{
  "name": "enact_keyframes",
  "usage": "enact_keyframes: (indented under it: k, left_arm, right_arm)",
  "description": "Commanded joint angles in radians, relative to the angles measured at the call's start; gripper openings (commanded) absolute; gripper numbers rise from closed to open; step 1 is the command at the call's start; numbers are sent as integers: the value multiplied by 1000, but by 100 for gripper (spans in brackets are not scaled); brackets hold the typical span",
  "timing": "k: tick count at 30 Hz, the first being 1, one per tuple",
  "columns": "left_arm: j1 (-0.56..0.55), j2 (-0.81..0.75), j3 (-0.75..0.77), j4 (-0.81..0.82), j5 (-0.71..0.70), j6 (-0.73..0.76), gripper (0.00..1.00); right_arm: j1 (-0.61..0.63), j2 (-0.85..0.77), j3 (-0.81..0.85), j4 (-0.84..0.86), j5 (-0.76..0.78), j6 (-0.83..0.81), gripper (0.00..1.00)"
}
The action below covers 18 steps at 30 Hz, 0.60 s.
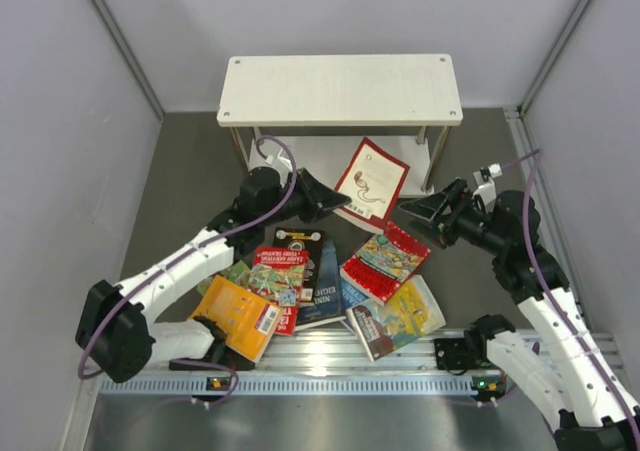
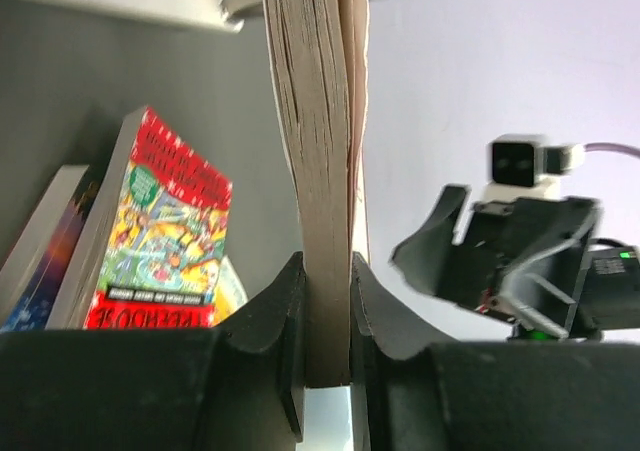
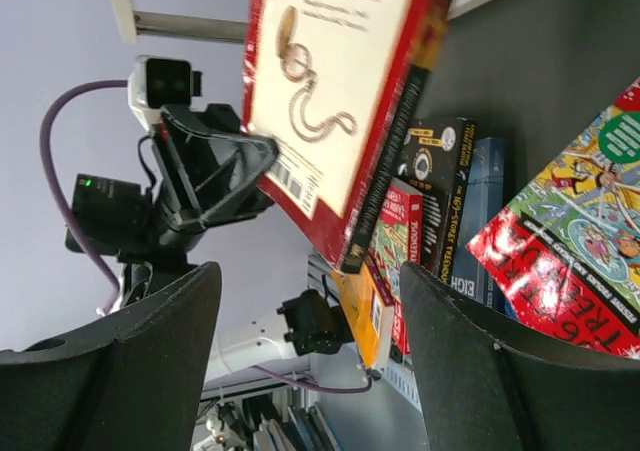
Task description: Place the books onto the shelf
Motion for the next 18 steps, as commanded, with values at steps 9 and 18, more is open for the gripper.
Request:
enact_keyframes:
  k: [9,18]
  left_arm:
    - [-26,296,100,286,-296,-56,0]
    - [-38,609,378,251,-329,-101,0]
  right_arm:
    - [-31,-18,51,-75,-35,-47,71]
    - [-39,-136,66,-239,-17,-92,71]
